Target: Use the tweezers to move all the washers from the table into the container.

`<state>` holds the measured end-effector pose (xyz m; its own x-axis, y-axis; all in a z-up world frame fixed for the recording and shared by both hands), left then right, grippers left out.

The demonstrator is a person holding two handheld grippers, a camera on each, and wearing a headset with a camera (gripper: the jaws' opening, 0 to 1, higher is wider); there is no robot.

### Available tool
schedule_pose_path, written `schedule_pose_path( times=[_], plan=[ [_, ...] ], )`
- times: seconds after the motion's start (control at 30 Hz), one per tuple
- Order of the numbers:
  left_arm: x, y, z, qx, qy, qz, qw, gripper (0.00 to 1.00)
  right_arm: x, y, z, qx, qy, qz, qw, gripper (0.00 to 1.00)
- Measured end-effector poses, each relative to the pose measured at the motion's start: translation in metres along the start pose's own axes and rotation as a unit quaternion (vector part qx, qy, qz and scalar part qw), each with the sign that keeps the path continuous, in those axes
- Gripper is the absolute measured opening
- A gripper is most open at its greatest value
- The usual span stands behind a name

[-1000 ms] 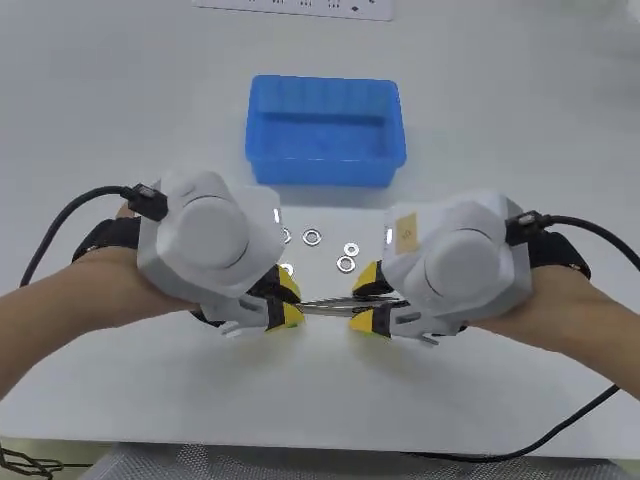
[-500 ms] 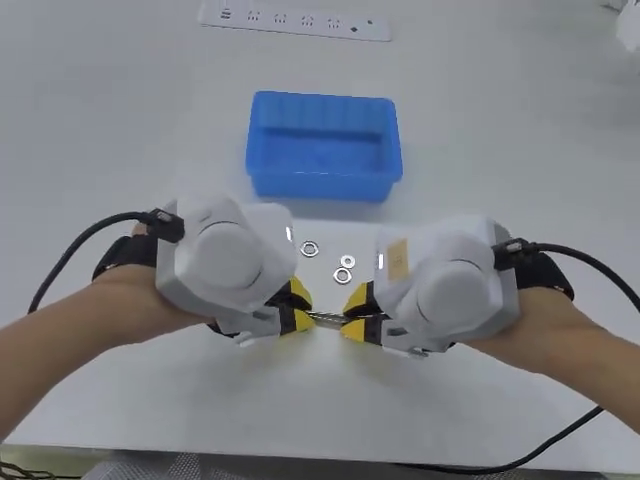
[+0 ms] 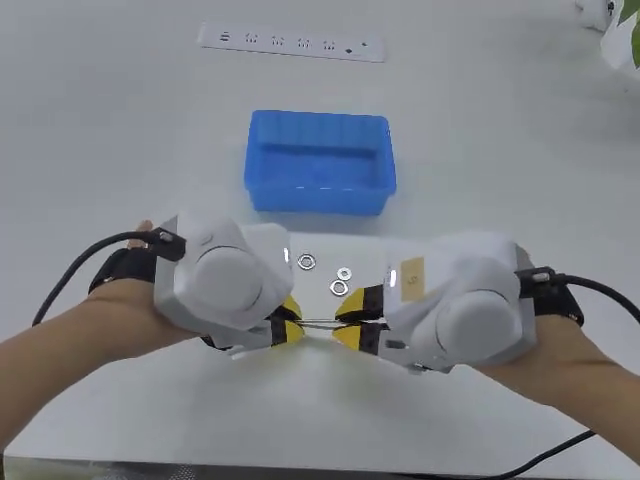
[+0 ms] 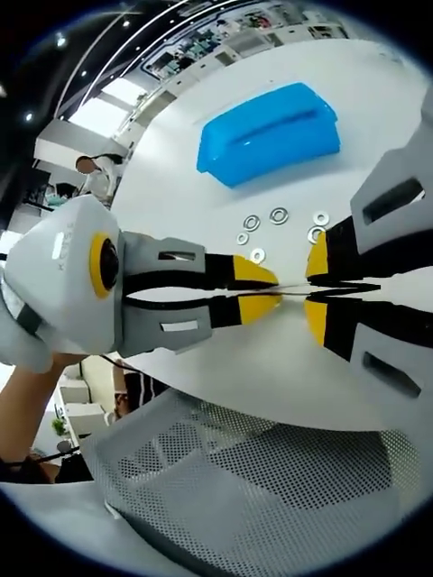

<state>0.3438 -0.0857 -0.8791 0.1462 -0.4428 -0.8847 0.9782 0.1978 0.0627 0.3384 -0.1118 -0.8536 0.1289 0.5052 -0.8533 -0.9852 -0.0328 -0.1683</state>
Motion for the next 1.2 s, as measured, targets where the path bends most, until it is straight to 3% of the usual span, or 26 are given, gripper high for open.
schedule_pose_path(
  times=[0.23,0.3,0.37,0.4,0.47,0.63,0.77,0.9,1.03,1.2],
  plan=[
    [-0.012,-0.005,-0.006,0.004,0.014,-0.011,0.9998,0.07,0.004,0.006,0.004,-0.03,0.0,-0.001,0.9995,0.07],
    [-0.021,-0.011,-0.003,-0.034,0.008,-0.036,0.9988,0.07,0.004,0.007,0.003,-0.036,0.001,0.0,0.9994,0.07],
    [-0.029,-0.013,0.003,-0.063,-0.009,-0.051,0.9967,0.08,0.005,0.009,0.001,-0.042,0.001,-0.002,0.9991,0.07],
    [-0.036,-0.014,0.009,-0.089,-0.026,-0.06,0.994,0.08,0.005,0.009,0.001,-0.04,0.0,-0.002,0.9992,0.07],
    [-0.044,-0.013,0.018,-0.111,-0.055,-0.063,0.9903,0.08,0.005,0.01,0.001,-0.034,-0.007,-0.004,0.9994,0.07],
    [-0.05,-0.011,0.02,-0.103,-0.049,-0.052,0.9922,0.09,0.003,0.007,0.006,-0.028,-0.025,-0.014,0.9992,0.07],
    [-0.055,-0.009,0.025,-0.101,-0.057,-0.043,0.9923,0.08,-0.001,0.004,0.009,-0.026,-0.041,-0.023,0.9986,0.07],
    [-0.064,-0.007,0.03,-0.105,-0.064,-0.036,0.9917,0.08,-0.006,0.0,0.016,-0.008,-0.076,-0.029,0.9967,0.07],
    [-0.073,-0.007,0.044,-0.106,-0.093,-0.031,0.9894,0.07,-0.007,-0.003,0.025,0.008,-0.104,-0.03,0.994,0.07],
    [-0.067,-0.007,0.043,-0.105,-0.091,-0.031,0.9898,0.06,-0.003,-0.003,0.027,0.019,-0.112,-0.027,0.9931,0.07]
  ],
)
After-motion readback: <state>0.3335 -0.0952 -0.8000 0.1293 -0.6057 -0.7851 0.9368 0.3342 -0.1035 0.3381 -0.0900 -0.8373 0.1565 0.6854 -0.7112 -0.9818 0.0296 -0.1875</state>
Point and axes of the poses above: the centre of the closed fingertips' face, and the gripper's own axes: x roughly forward along the fingers, y roughly to its left, z roughly out of its top, the point moved 1 cm from there along -x, roughly backward along the fingers, and after that the axes turned 9 degrees about y, right-handed, at the moved point
